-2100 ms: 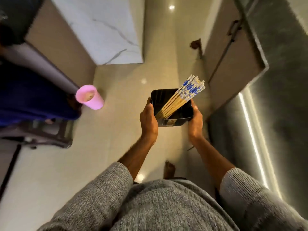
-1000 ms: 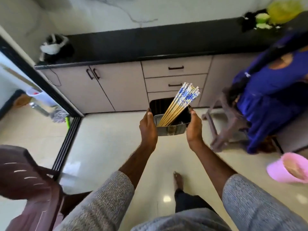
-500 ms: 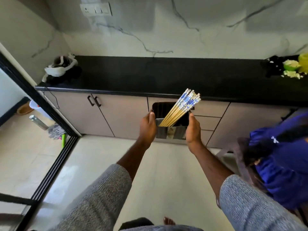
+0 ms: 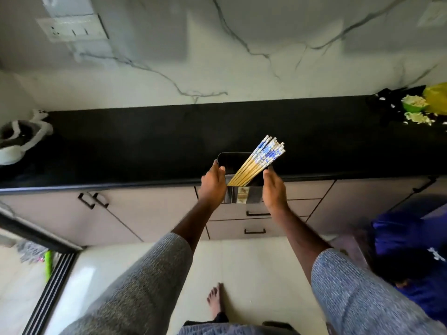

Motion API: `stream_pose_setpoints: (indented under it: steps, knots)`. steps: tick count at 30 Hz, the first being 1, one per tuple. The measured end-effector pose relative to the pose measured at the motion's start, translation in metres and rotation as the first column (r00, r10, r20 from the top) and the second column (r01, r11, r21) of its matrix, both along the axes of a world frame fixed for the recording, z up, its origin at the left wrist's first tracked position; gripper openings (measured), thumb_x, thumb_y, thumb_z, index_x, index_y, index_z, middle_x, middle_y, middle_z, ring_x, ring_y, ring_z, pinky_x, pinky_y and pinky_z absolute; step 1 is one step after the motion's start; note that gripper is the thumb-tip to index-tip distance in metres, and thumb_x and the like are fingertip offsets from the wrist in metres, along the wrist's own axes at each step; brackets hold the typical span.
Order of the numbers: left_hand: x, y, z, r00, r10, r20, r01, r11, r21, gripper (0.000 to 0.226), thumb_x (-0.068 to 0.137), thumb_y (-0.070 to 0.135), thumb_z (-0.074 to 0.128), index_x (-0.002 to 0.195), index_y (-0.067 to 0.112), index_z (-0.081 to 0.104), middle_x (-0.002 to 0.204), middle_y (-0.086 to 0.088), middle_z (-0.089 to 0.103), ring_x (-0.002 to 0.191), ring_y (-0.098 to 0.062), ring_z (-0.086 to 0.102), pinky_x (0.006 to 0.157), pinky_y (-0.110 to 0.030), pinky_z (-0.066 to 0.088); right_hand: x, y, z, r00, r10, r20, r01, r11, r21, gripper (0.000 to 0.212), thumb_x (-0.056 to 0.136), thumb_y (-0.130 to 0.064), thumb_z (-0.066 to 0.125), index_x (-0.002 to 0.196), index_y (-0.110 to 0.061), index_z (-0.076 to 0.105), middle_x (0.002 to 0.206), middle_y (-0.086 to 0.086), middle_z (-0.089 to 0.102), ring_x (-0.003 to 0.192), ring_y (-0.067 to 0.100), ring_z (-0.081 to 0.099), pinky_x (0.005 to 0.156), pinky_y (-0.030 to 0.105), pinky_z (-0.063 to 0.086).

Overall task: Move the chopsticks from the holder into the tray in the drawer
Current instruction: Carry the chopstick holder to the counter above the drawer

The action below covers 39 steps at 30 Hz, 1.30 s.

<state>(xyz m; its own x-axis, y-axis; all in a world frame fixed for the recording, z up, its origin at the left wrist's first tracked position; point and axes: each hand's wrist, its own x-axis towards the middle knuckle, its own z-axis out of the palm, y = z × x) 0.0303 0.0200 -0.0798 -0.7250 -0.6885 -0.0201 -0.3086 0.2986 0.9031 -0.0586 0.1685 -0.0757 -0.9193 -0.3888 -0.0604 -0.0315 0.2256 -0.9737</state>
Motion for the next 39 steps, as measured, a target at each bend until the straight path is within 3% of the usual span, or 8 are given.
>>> stream_pose_setpoints:
  steps: [2, 4, 9, 15, 23, 30, 35, 39]
  knots:
    - [-0.026, -0.025, 0.010, 0.999, -0.034, -0.004, 0.034, 0.999, -0.004, 0.043, 0.108, 0.037, 0.036, 0.142, 0.014, 0.049, 0.091, 0.000, 0.068, 0.078, -0.009, 0.069, 0.069, -0.029, 0.061, -0.024, -0.024, 0.002, 0.999, -0.025, -0.038, 0.027, 0.997, 0.066, 0.041, 0.109, -0.027, 0.034, 0.142, -0.012, 0.052, 0.109, 0.003, 0.063, 0.082, 0.002, 0.056, 0.064, 0.006, 0.041]
    - [-0.050, -0.050, 0.017, 0.999, -0.051, 0.006, 0.051, 0.999, -0.011, 0.037, 0.109, 0.028, 0.036, 0.139, 0.012, 0.051, 0.087, 0.002, 0.065, 0.070, -0.006, 0.065, 0.058, -0.018, 0.053, -0.046, -0.047, 0.005, 0.997, -0.030, -0.065, 0.040, 0.989, 0.145, 0.040, 0.109, -0.027, 0.032, 0.139, -0.012, 0.054, 0.094, 0.003, 0.059, 0.070, 0.008, 0.051, 0.054, 0.013, 0.038]
    - [-0.092, -0.102, 0.009, 0.996, -0.052, 0.071, 0.051, 0.999, 0.020, 0.040, 0.108, 0.031, 0.036, 0.142, 0.012, 0.047, 0.091, -0.002, 0.066, 0.074, -0.010, 0.065, 0.060, -0.023, 0.051, -0.094, -0.103, 0.005, 0.995, 0.008, -0.097, 0.015, 0.972, 0.234, 0.042, 0.109, -0.027, 0.031, 0.144, -0.017, 0.050, 0.106, 0.008, 0.064, 0.100, 0.023, 0.059, 0.082, 0.026, 0.038]
    - [-0.122, -0.144, 0.000, 0.990, -0.061, 0.128, 0.051, 0.996, 0.077, 0.035, 0.108, 0.029, 0.038, 0.141, 0.018, 0.045, 0.095, -0.005, 0.067, 0.074, -0.014, 0.067, 0.059, -0.026, 0.053, -0.150, -0.152, -0.004, 0.989, 0.124, -0.076, -0.094, 0.945, 0.314, 0.041, 0.108, -0.029, 0.032, 0.139, -0.017, 0.054, 0.102, 0.008, 0.065, 0.098, 0.025, 0.063, 0.079, 0.028, 0.042]
    - [-0.166, -0.172, -0.009, 0.974, -0.060, 0.220, 0.057, 0.998, 0.023, 0.052, 0.109, 0.033, 0.038, 0.157, 0.020, 0.027, 0.114, -0.006, 0.065, 0.080, -0.005, 0.062, 0.060, -0.016, 0.047, -0.201, -0.182, -0.018, 0.985, 0.165, -0.049, -0.138, 0.927, 0.348, 0.038, 0.107, -0.027, 0.035, 0.138, -0.017, 0.056, 0.123, 0.013, 0.066, 0.115, 0.031, 0.061, 0.094, 0.030, 0.043]
    - [-0.179, -0.189, -0.027, 0.957, -0.065, 0.284, 0.062, 0.998, 0.018, 0.059, 0.107, 0.037, 0.039, 0.160, 0.019, 0.020, 0.124, -0.017, 0.066, 0.099, -0.024, 0.068, 0.087, -0.046, 0.058, -0.218, -0.194, -0.028, 0.974, 0.224, -0.037, -0.193, 0.902, 0.386, 0.037, 0.107, -0.026, 0.036, 0.139, -0.017, 0.053, 0.126, 0.011, 0.064, 0.119, 0.029, 0.060, 0.095, 0.028, 0.042]
    - [-0.176, -0.186, -0.028, 0.950, -0.038, 0.311, 0.036, 0.999, 0.012, 0.061, 0.107, 0.039, 0.039, 0.161, 0.019, 0.018, 0.121, -0.016, 0.066, 0.091, -0.022, 0.069, 0.082, -0.043, 0.059, -0.219, -0.195, -0.034, 0.970, 0.237, -0.049, -0.196, 0.891, 0.410, 0.038, 0.107, -0.027, 0.037, 0.140, -0.016, 0.052, 0.125, 0.013, 0.064, 0.117, 0.030, 0.061, 0.086, 0.023, 0.037]
    - [-0.168, -0.187, -0.034, 0.959, -0.022, 0.283, 0.042, 0.997, -0.063, 0.076, 0.098, 0.060, 0.033, 0.160, 0.022, 0.012, 0.140, -0.020, 0.057, 0.114, -0.034, 0.066, 0.094, -0.054, 0.056, -0.207, -0.189, -0.030, 0.968, 0.206, -0.146, -0.129, 0.901, 0.415, 0.039, 0.106, -0.027, 0.042, 0.143, -0.017, 0.049, 0.125, 0.010, 0.066, 0.114, 0.026, 0.064, 0.083, 0.021, 0.042]
